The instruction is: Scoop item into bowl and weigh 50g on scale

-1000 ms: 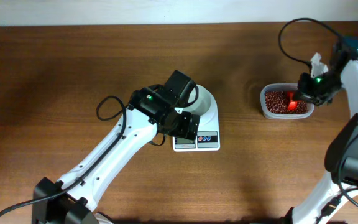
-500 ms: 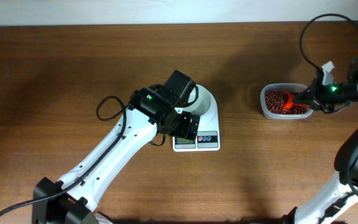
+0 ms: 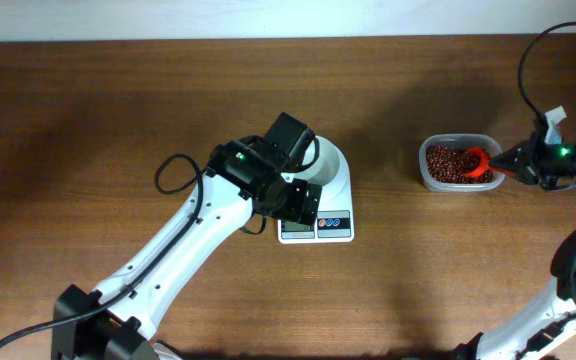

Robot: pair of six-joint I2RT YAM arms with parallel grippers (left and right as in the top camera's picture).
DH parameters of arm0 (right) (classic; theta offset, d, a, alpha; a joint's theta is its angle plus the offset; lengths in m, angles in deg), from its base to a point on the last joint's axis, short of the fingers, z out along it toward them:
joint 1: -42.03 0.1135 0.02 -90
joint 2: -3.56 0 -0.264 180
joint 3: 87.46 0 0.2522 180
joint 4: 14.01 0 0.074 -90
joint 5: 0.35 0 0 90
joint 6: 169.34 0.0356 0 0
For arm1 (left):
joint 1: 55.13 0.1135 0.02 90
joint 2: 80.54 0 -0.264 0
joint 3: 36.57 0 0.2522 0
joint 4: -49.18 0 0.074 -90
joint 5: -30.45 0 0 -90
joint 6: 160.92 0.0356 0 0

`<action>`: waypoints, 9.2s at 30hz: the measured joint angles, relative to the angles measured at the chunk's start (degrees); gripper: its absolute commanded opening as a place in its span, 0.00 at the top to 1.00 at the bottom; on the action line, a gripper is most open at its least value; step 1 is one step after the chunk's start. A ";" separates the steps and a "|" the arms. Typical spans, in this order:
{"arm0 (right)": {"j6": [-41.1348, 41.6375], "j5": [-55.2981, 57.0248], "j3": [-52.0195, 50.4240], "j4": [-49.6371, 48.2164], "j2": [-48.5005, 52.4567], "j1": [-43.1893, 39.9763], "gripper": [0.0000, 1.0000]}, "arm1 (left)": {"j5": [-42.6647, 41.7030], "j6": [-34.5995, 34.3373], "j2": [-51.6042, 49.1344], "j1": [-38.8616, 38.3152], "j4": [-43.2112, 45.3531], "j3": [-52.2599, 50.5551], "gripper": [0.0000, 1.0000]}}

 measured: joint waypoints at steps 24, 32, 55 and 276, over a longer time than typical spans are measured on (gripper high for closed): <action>1.25 -5.14 -8.41 -8.57 0.17 4.79 0.96 | 0.39 -0.02 0.00 0.00 0.00 0.00 0.01; -1.68 -16.96 -11.34 -8.22 0.33 -1.40 0.96 | 0.39 0.00 0.00 0.00 -0.02 0.00 0.01; -4.81 -41.51 -11.41 -5.79 0.39 -6.40 0.96 | 0.39 0.00 0.00 0.00 0.00 0.00 0.01; -5.49 5.11 14.01 -2.27 -5.86 43.71 0.96 | 1.68 0.00 -0.20 -0.07 0.15 0.00 0.01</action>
